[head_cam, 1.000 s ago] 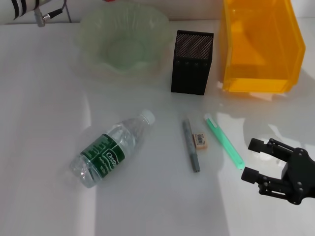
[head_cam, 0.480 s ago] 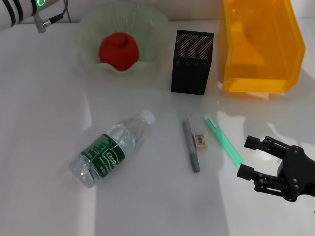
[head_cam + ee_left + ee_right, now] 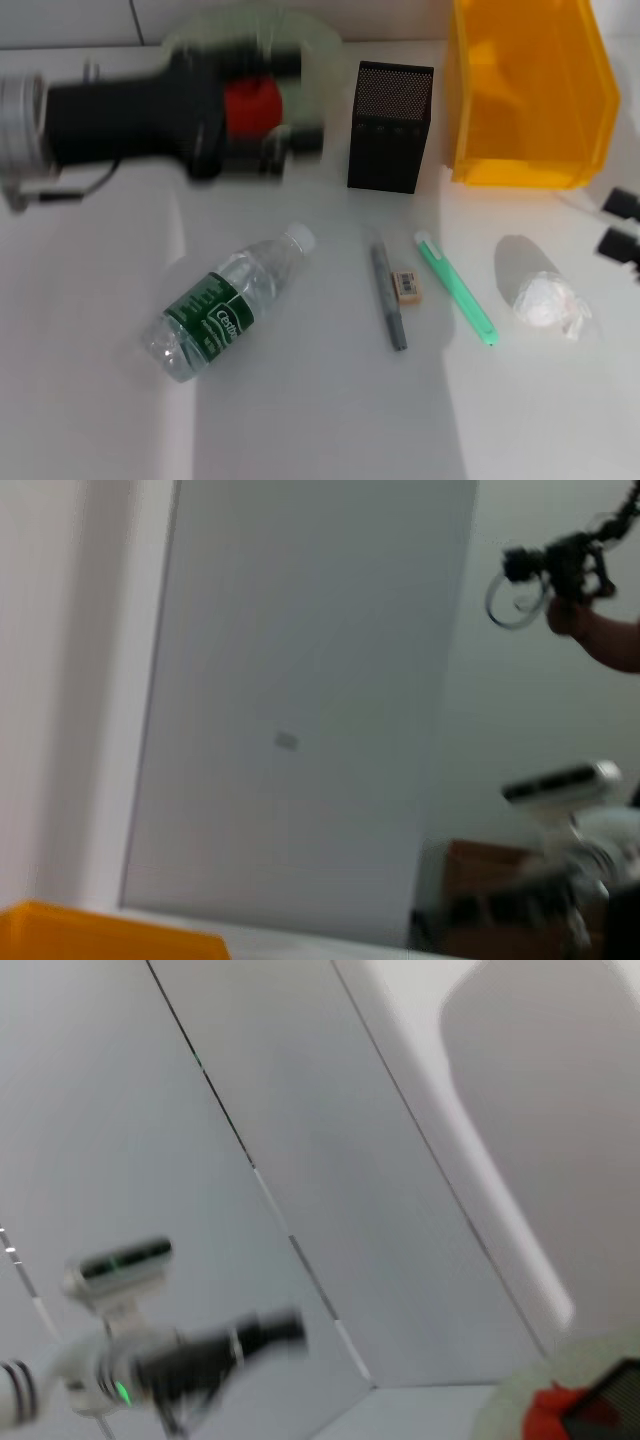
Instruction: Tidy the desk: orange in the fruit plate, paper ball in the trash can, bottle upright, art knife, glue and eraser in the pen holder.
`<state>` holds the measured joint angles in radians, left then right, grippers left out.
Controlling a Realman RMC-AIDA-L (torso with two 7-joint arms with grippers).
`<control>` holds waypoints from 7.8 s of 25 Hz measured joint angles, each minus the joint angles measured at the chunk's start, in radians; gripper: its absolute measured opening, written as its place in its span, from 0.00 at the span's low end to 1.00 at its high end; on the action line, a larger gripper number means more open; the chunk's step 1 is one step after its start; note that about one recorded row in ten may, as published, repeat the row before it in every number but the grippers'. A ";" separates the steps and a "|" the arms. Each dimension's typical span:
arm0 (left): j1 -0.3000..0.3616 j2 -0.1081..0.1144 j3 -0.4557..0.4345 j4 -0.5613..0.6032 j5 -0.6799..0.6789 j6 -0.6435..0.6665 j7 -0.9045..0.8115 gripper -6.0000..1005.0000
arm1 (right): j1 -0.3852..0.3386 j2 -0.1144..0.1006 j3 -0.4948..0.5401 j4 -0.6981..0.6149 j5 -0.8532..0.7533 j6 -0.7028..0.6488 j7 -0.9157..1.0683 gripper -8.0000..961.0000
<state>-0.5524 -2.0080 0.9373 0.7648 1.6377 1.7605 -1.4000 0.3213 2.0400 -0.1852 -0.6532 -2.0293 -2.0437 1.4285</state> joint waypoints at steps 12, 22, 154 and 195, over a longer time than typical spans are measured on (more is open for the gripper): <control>0.106 -0.009 -0.006 0.027 0.200 0.093 -0.005 0.84 | 0.155 -0.006 -0.421 -1.024 -0.174 -0.101 0.912 0.87; 0.083 -0.021 -0.004 0.023 0.253 0.078 -0.011 0.84 | 0.284 0.040 -0.872 -0.896 -0.648 0.080 1.033 0.87; -0.210 -0.072 0.727 0.273 0.843 -0.553 -1.244 0.45 | -0.133 0.028 -0.467 -0.127 0.173 0.186 -0.006 0.86; 0.225 -0.062 0.321 0.432 -0.020 -0.514 -0.325 0.44 | -0.086 0.032 -0.466 -0.069 0.174 0.187 -0.016 0.84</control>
<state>-0.3274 -2.0703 1.2587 1.1968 1.6180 1.2461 -1.7248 0.2353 2.0721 -0.6509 -0.7219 -1.8552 -1.8563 1.4121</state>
